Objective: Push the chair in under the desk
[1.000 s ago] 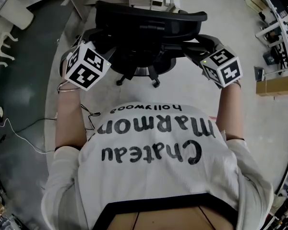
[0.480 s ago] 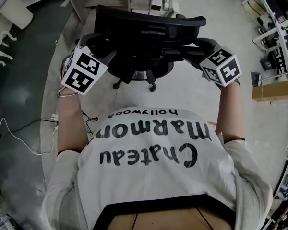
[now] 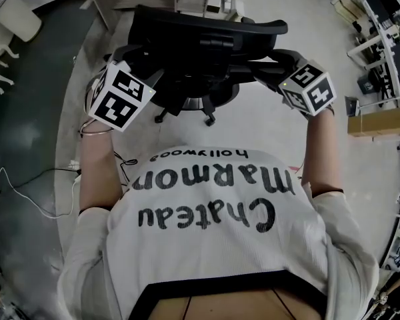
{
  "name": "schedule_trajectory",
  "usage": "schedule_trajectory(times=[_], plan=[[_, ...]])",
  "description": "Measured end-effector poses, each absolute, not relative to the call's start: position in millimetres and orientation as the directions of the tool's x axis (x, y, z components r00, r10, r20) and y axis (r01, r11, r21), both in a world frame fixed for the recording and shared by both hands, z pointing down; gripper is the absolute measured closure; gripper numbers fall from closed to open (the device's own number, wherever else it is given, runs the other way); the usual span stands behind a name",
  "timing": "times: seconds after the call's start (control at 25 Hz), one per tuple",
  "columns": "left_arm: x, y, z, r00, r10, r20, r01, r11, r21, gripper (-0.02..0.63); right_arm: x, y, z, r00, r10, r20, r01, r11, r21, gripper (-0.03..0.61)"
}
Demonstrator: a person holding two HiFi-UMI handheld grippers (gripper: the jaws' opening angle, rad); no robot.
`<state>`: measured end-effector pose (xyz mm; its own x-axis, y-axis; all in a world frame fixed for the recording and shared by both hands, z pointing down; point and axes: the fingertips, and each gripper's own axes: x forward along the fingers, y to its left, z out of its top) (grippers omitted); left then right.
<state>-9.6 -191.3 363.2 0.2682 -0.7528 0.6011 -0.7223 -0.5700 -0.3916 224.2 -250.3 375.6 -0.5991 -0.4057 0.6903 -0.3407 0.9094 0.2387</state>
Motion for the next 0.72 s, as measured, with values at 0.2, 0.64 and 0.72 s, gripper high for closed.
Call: schedule_trajectory(times=[0.2, 0.64, 0.72], plan=[[-9.4, -190.2, 362.2, 0.277, -0.745, 0.607, -0.720, -0.579, -0.383, 0.362, 223.9, -249.7, 374.7, -0.593, -0.411, 0.693, -0.346, 0.907, 0.242, 0.297], [-9.6, -189.4, 360.2, 0.303, -0.744, 0.595, -0.709, -0.593, -0.380, 0.373, 223.0, -249.7, 374.2, -0.589, -0.428, 0.685, -0.358, 0.899, 0.253, 0.290], [-9.7, -189.2, 360.1, 0.304, -0.746, 0.593, -0.710, -0.592, -0.382, 0.377, 222.6, -249.9, 374.4, -0.586, -0.430, 0.687, -0.361, 0.897, 0.254, 0.288]])
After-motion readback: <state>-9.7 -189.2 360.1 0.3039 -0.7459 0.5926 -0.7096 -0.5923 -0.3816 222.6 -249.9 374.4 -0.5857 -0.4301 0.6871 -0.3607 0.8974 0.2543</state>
